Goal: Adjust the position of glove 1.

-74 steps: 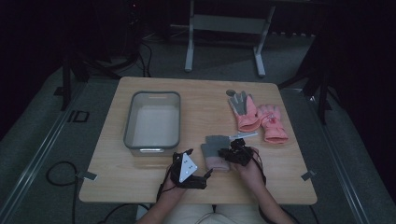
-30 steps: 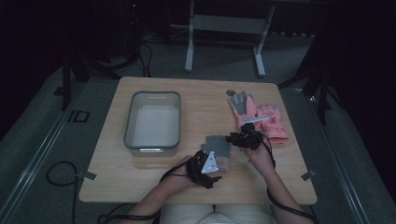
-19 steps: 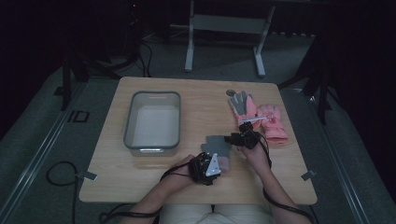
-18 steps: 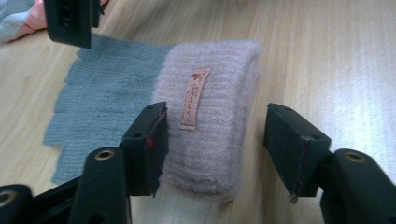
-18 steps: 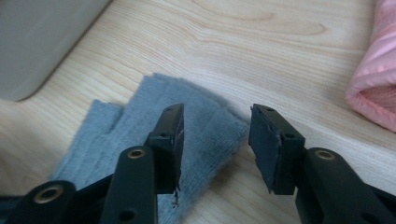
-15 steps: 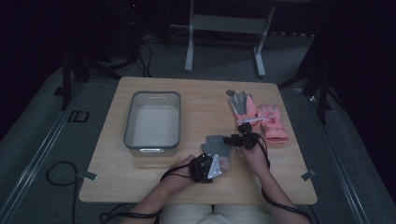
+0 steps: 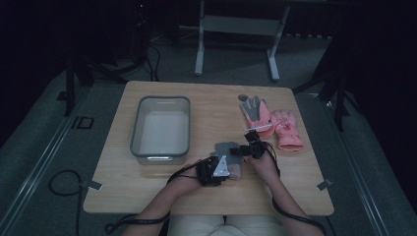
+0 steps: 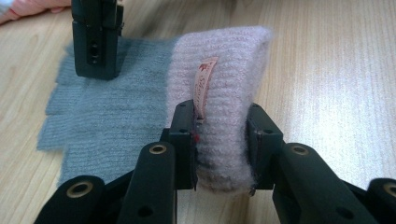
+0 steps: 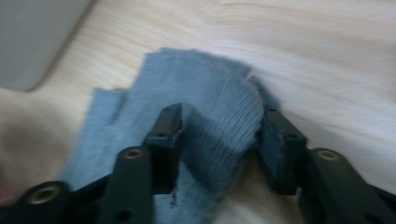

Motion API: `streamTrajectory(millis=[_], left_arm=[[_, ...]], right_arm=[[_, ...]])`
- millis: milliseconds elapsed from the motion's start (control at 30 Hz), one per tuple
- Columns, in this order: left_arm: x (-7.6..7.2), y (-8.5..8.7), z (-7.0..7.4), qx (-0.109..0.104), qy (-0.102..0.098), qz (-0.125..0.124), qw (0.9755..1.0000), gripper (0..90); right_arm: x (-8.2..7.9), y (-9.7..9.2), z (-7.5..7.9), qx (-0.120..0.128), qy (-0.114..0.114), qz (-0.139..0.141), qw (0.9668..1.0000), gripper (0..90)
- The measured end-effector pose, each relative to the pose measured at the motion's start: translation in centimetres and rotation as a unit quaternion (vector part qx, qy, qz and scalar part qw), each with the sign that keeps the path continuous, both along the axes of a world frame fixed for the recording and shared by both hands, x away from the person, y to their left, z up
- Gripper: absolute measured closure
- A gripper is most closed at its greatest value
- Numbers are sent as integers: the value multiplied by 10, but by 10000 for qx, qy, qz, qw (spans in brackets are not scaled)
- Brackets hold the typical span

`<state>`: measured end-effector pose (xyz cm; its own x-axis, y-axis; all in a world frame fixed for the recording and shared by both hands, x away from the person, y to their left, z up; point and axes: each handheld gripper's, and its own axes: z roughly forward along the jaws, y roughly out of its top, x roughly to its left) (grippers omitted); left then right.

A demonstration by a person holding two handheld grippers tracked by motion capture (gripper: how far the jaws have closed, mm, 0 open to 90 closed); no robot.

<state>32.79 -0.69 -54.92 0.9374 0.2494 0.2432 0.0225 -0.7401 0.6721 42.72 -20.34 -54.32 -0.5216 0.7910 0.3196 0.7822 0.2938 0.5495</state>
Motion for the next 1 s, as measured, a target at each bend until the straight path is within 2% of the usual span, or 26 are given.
streamTrajectory(millis=[67, 133, 233, 267, 367, 433, 467, 567, 667, 833, 1000], left_arm=[[1, 0, 0, 13, 11, -20, 10000, 690], [1, 0, 0, 0, 28, -12, 10000, 692], [2, 0, 1, 4, 74, 12, 10000, 697], [2, 0, 1, 6, 103, 29, 9999, 697], [3, 0, 3, 12, 181, 48, 9998, 701], [3, 1, 4, -14, 257, 89, 9996, 705], [2, 1, 4, 1, 225, 84, 9997, 706], [3, 3, 9, 19, 307, 109, 9995, 711], [3, 5, 19, -26, 295, 125, 9995, 712], [2, 10, 42, -22, 170, 79, 9998, 712], [0, 12, 62, 94, 35, 0, 9999, 712]], right_arm=[[0, 1, -1, 175, 64, 82, 9998, 589], [0, 3, -1, 284, 106, 169, 9994, 591], [1, 8, -4, 361, 155, 196, 9990, 617], [1, 10, -4, 368, 155, 185, 9990, 683], [-2, 13, 3, 254, -76, 284, 9992, 727], [-3, 12, 9, 357, -101, 296, 9989, 732], [-3, 11, 12, 377, -84, 313, 9988, 734], [-6, 12, 20, 352, -215, 395, 9984, 737], [-8, 12, 26, 339, -314, 404, 9981, 738], [-10, 6, 38, 494, -426, 324, 9973, 738], [-13, 6, 53, 585, -553, 367, 9961, 739]])
